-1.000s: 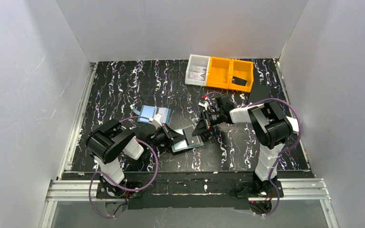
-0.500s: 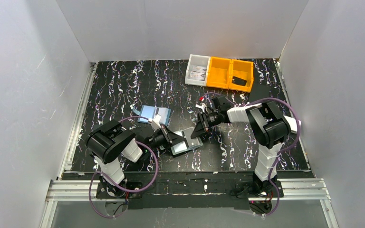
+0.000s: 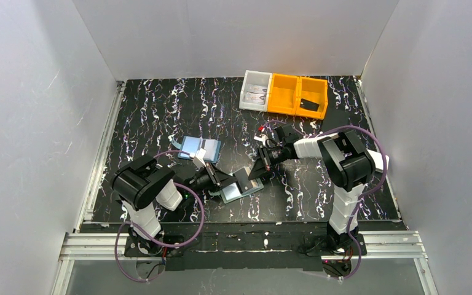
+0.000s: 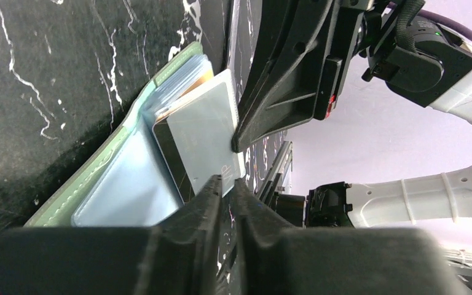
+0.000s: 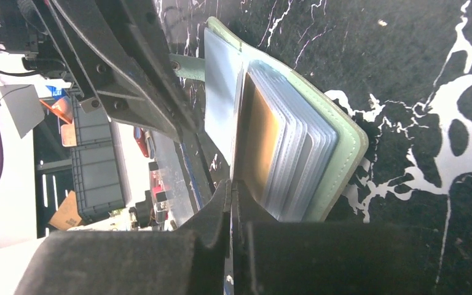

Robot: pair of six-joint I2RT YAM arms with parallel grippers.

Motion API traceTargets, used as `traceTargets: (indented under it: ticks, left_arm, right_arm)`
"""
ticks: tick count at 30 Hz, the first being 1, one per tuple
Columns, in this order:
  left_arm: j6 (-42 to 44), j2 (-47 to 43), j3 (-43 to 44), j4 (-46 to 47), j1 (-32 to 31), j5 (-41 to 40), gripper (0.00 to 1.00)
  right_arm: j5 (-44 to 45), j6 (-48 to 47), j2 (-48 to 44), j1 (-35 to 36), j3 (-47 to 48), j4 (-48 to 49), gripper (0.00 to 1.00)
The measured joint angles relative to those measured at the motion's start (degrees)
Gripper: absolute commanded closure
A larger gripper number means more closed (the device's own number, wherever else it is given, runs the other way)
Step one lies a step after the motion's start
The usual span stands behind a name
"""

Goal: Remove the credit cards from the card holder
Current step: Remove the credit card from the card holder.

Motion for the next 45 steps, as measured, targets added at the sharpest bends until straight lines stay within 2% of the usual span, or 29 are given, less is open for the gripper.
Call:
traceTargets:
  ticks: [5, 10, 17, 26, 27, 30, 31, 37, 45]
  left_arm:
    - [-0.29, 1.08, 0.02, 0.01, 0.05, 0.6, 0.68]
    - [-0.22, 1.09, -0.18, 0.09, 0.05, 0.65, 0.63]
    - [-0.22, 1.41, -0.95, 0.09, 0.05, 0.6, 0.62]
    - [-0.26, 3.07, -0.58, 0.18, -0.26, 0.6, 0.62]
    - [-0.26, 3.07, -0.54, 0.18, -0.28, 0.6, 0.61]
    - [-0.26, 3.07, -0.47, 0.19, -0.3, 0.58, 0.61]
    - [-0.26, 3.07, -0.47, 0.2, -0.3, 0.58, 0.61]
    - [-0.58, 3.07, -0.47, 0.31, -0.36, 0.52, 0.57]
    - [-1.34, 3.08, -0.46, 0.47, -0.63, 0.31, 0.57]
  right_arm:
    - [-0.02, 0.02, 0.01, -0.01, 0.0, 0.01, 0.99]
    - [0.04, 0.12, 0.51, -0.01, 0.01, 0.04, 0.8]
    - [-0.93, 0.3, 1.46, 0.01, 0.24, 0.02, 0.72]
    - [-1.6, 0.76, 1.9, 0.43, 0.33, 0.07, 0.75]
    - [-1.78, 0.9, 2.04, 0.51, 0.33, 0.09, 0.78]
    - [-2.01, 1.08, 2.54, 0.78, 0.33, 0.33, 0.96]
    - [-1.99, 1.19, 2.75, 0.81, 0.33, 0.39, 0.99]
    - [-2.38, 3.42, 3.04, 1.04, 0.19, 2.0, 0.99]
    - [-3.24, 9.38, 2.93, 0.75, -1.3, 8.83, 0.99]
